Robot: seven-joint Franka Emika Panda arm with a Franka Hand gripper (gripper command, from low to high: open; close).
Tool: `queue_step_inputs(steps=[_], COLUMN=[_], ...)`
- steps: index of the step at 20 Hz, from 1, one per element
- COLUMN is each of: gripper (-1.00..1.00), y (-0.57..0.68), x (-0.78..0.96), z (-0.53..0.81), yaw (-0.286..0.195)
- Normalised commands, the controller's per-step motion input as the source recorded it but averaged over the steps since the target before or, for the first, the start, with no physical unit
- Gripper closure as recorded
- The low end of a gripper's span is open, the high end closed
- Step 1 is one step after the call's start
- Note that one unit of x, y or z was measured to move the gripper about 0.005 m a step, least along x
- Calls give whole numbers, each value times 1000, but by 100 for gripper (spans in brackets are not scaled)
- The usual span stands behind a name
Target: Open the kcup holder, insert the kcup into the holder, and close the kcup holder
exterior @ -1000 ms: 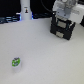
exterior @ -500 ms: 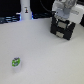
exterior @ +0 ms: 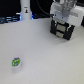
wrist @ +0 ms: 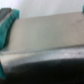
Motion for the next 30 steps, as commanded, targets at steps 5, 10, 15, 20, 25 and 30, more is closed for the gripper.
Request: queue_step_inputs(steps=[5, 10, 15, 20, 25, 30], gripper=[100, 100, 100, 100, 100, 100], y=[-252, -276, -341, -348, -362, -390], x=[973, 962, 939, 927, 927, 893], z=[226, 241, 226, 216, 192, 200], yaw=[-48, -47, -45, -39, -44, -51])
